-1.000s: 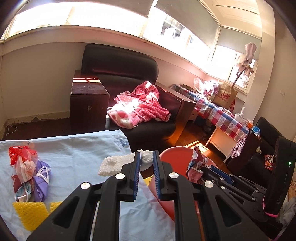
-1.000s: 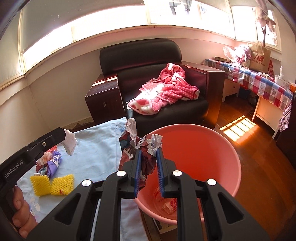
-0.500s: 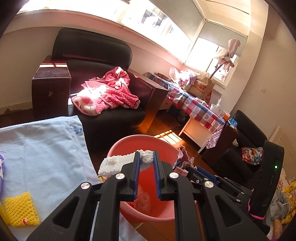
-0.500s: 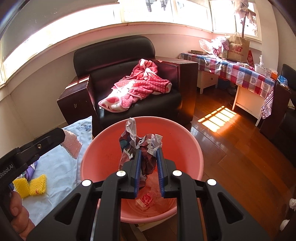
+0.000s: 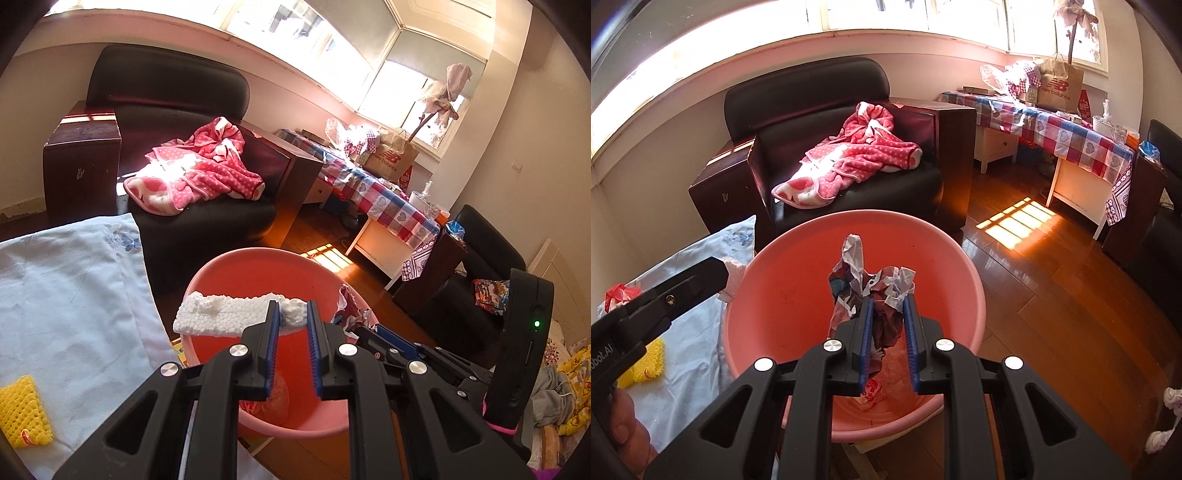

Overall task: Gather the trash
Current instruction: 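Carry the wrapper and foam strip over the pink basin with both tools, then open both tools to drop the wrapper and foam strip into the basin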

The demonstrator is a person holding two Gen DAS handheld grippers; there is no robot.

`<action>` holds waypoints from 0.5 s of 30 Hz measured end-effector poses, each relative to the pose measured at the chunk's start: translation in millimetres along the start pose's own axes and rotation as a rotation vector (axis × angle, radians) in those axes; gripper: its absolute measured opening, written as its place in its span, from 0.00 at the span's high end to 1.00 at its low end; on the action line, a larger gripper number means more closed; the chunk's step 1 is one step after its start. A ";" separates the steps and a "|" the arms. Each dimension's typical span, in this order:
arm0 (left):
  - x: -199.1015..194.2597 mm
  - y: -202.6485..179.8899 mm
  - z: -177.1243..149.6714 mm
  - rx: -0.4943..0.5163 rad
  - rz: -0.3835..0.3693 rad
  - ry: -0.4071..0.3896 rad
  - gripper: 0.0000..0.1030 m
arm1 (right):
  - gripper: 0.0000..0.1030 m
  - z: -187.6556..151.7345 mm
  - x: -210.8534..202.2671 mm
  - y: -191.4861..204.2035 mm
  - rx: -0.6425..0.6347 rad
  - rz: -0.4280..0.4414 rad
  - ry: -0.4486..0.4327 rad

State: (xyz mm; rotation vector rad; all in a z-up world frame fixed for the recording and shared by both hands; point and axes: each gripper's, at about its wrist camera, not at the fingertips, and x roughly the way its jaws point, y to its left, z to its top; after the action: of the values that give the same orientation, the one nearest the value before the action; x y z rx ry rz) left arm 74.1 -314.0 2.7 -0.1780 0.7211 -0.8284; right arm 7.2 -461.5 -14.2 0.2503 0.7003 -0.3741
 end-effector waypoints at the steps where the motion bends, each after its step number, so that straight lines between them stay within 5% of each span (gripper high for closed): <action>1: -0.8 -1.5 0.9 0.000 -0.016 -0.001 0.88 | 0.84 0.9 -0.7 -1.0 0.002 -0.003 -0.004; 5: -3.5 -11.9 0.3 0.010 -0.050 0.003 0.88 | 0.83 2.2 -2.4 -3.9 0.006 -0.013 -0.010; 15: 10.3 1.9 -15.8 -0.005 0.031 0.074 0.87 | 0.81 -6.1 9.8 -2.1 0.006 0.003 0.065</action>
State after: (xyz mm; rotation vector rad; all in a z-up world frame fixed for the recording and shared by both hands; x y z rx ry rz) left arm 69.7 -318.2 -15.2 -0.1407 0.7939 -0.8066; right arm 9.7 -463.8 -25.5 0.2697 0.7625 -0.3669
